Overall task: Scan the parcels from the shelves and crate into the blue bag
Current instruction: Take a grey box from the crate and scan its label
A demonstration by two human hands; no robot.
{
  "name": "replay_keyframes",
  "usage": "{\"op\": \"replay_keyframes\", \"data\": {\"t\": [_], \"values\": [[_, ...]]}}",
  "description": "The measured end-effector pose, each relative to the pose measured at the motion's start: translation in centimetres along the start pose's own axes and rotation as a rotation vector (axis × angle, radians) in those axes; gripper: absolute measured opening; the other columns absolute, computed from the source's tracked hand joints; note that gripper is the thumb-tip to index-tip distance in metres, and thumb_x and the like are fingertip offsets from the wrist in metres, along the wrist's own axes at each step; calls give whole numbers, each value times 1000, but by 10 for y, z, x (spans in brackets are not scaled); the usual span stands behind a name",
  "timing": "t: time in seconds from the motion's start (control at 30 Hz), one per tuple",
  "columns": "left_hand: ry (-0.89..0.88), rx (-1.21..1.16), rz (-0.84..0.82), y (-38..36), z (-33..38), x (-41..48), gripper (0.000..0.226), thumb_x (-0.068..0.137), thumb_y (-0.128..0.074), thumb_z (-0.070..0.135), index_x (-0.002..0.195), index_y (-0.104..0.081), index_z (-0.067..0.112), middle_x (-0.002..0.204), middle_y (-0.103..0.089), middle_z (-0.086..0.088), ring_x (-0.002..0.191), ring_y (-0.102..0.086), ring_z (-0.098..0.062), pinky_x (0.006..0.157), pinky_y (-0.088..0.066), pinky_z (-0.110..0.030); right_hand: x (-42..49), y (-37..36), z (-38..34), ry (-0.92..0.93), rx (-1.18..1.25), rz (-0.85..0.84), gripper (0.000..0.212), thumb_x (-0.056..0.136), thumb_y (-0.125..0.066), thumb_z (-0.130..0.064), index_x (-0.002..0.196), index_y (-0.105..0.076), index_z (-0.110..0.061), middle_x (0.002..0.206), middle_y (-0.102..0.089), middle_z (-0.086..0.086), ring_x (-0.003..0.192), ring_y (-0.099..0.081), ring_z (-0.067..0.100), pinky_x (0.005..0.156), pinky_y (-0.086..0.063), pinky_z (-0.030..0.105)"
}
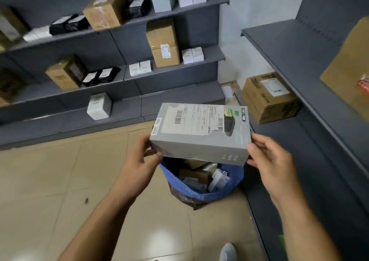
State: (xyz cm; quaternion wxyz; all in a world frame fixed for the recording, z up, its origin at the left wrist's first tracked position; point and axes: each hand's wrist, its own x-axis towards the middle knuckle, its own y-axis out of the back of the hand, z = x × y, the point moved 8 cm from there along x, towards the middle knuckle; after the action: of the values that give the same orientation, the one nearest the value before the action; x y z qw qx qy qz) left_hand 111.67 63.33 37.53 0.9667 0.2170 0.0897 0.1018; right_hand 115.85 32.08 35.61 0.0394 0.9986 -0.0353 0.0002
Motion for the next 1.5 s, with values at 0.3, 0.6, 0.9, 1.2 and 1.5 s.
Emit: {"op": "replay_keyframes", "data": {"t": [0.3,0.6,0.9,1.2,1.5], "values": [[80,-15,34,1,-43,79,48,89,-56,38,133,-55,20,120,-63,13,105,-68,-6,90,-58,-35,65,-46,67,-145,-74,16,37,93,-63,-10,102,-65,-46,103,-72,-19,101,-67,2,84,-53,28],[319,198,-194,-52,-193,150,13,97,-58,27,108,-58,21,107,-68,6,97,-66,-19,90,-56,-46,50,-73,174,-614,-581,-14,27,88,-60,-12,92,-64,-39,96,-71,-17,94,-67,9,86,-55,38],[346,299,-521,-89,-251,207,56,96,-63,42,142,-48,14,135,-59,-10,118,-60,-28,101,-47,-37,70,-92,242,-880,-614,30,80,64,-53,-45,142,-38,-32,135,-60,1,117,-60,25,99,-50,46],[124,237,-546,-89,-207,234,45,101,-57,39,141,-50,21,138,-56,-4,123,-55,-23,104,-44,-34,48,-94,189,-849,-537,281,88,90,-63,-29,157,-7,-34,159,-32,-1,136,-46,28,107,-42,45],[-187,193,-814,-144,-98,154,47,97,-65,34,141,-50,27,141,-55,2,128,-52,-18,109,-43,-40,-54,-32,131,-681,-477,504,76,93,-66,-26,156,-23,-27,156,-37,-5,136,-44,18,107,-38,33]]}}
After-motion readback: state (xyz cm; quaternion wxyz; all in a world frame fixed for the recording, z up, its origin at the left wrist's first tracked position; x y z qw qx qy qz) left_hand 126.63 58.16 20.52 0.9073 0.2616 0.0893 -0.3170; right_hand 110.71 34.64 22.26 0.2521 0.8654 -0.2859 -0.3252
